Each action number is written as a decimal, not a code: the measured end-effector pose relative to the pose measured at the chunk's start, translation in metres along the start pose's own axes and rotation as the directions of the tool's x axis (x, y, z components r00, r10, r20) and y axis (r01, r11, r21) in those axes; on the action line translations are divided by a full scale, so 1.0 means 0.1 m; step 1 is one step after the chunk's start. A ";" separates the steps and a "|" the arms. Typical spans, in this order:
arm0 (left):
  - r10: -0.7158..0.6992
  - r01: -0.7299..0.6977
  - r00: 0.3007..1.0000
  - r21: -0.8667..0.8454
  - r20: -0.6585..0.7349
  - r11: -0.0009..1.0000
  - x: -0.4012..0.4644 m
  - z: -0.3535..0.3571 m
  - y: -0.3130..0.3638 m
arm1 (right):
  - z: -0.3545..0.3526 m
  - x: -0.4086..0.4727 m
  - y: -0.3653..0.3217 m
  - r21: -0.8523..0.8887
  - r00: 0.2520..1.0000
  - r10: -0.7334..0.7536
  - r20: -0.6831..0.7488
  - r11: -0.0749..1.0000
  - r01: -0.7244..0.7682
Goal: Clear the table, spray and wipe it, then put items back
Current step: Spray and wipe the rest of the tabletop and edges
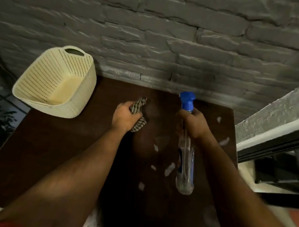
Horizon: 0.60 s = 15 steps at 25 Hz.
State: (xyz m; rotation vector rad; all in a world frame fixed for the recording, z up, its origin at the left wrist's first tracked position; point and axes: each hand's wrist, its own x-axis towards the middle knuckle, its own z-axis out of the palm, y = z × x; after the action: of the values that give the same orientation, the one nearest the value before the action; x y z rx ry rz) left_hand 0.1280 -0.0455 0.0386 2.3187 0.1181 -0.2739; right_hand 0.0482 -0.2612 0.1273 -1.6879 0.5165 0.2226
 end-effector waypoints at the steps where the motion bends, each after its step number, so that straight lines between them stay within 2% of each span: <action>1: 0.029 -0.029 1.000 0.029 -0.002 0.999 0.15 0.05 0.03 | 0.01 0.06 0.01 0.020 1.000 0.005 0.001 1.000 -0.005; 4: 0.074 -0.067 0.997 0.229 -0.022 0.971 0.58 0.24 -0.06 | 0.00 0.25 0.06 0.044 0.999 0.040 0.023 0.998 -0.041; 7: 0.138 -0.131 0.990 0.521 0.026 0.843 0.95 0.48 -0.16 | 0.01 0.44 0.09 0.050 0.994 0.081 0.071 0.995 -0.085; 9: 0.189 -0.198 0.979 0.532 0.072 0.823 1.02 0.72 -0.20 | 0.02 0.53 0.09 0.104 0.990 0.102 0.100 0.988 -0.112; 12: 0.309 -0.265 0.951 0.497 -0.007 0.826 1.01 1.09 -0.33 | 0.01 0.64 0.18 0.148 0.986 0.111 0.124 0.981 -0.129; 13: 0.308 -0.243 0.950 0.486 -0.057 0.840 1.11 1.17 -0.32 | 0.00 0.68 0.23 0.141 0.986 0.108 0.130 0.982 -0.126; 15: 0.190 -0.114 0.968 0.384 -0.165 0.916 1.44 1.27 -0.13 | -0.01 0.74 0.29 0.143 0.985 0.097 0.145 0.983 -0.118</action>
State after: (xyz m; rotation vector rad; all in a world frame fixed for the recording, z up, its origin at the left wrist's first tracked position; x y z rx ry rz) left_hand 0.2454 -0.1283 -0.0893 2.7144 -0.0204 0.0214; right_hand 0.0997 -0.2810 0.0705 -1.4869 0.5090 0.3673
